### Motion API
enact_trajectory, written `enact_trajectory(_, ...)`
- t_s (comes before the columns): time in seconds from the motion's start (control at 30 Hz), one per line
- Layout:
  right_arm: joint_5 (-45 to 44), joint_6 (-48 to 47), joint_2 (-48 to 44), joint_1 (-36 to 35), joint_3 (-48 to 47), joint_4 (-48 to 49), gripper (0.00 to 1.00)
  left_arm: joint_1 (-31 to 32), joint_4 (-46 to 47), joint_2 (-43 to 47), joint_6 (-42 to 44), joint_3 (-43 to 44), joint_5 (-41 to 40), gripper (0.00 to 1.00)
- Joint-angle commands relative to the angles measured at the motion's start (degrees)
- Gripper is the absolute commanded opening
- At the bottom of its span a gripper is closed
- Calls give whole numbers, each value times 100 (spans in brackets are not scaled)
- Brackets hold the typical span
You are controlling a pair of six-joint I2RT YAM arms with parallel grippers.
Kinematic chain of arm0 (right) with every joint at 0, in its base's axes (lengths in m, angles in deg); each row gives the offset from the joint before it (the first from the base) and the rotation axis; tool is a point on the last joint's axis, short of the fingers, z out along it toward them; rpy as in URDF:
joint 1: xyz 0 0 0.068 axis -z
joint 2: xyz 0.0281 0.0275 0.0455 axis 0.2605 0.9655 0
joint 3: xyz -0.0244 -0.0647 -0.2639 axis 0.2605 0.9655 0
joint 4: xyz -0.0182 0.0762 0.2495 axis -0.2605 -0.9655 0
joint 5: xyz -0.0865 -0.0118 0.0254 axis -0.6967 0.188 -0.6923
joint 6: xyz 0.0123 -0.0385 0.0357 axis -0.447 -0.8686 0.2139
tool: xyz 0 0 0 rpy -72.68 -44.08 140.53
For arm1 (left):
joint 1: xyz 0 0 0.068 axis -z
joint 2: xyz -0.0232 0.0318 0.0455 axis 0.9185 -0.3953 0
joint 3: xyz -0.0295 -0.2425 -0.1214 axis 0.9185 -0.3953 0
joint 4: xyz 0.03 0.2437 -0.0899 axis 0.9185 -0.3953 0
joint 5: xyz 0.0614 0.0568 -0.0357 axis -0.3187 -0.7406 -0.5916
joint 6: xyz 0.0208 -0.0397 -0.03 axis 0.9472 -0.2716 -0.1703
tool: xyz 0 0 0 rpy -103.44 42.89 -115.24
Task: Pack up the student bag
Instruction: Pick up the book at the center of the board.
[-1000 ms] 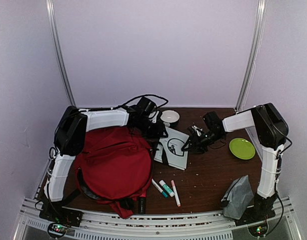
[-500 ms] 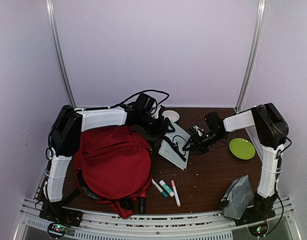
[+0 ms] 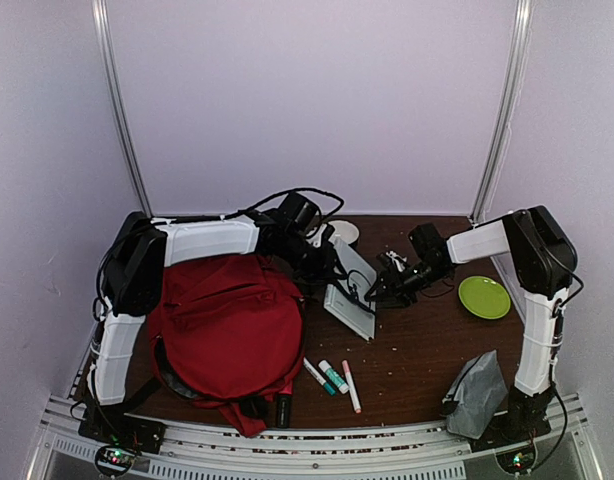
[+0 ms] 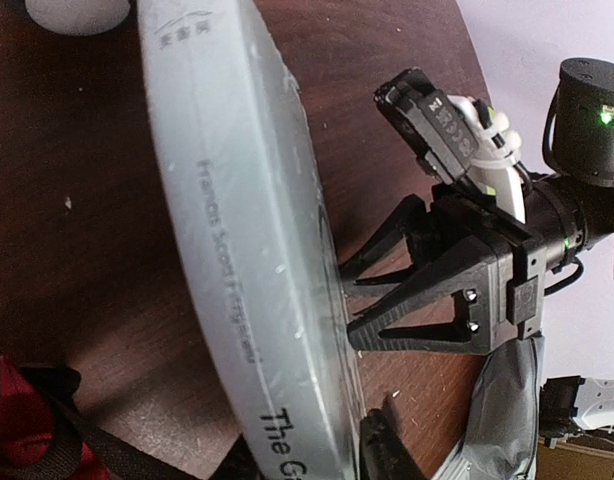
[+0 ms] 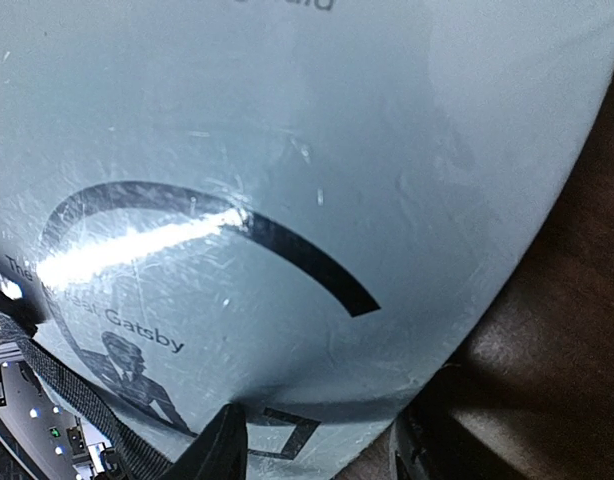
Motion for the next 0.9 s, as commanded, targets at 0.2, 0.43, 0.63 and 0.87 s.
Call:
enact_trajectory(0.2, -475, -670, -715, -39, 39, -91, 49, 267, 1220, 378, 80, -116, 579, 20)
enact_trajectory(0.43, -719, -1158, -2068, 232, 209, -316, 51, 236, 2578, 1070, 295, -739, 394, 13)
enact_trajectory(0.63, -678, -1342, -3211, 465, 502, -123, 66, 151, 4350, 1549, -18, -1510, 130, 12)
enact_trajectory(0.87, -991, -1469, -3642, 564, 587, -194, 70, 144, 5832, 1571, -482, -1902, -193, 12)
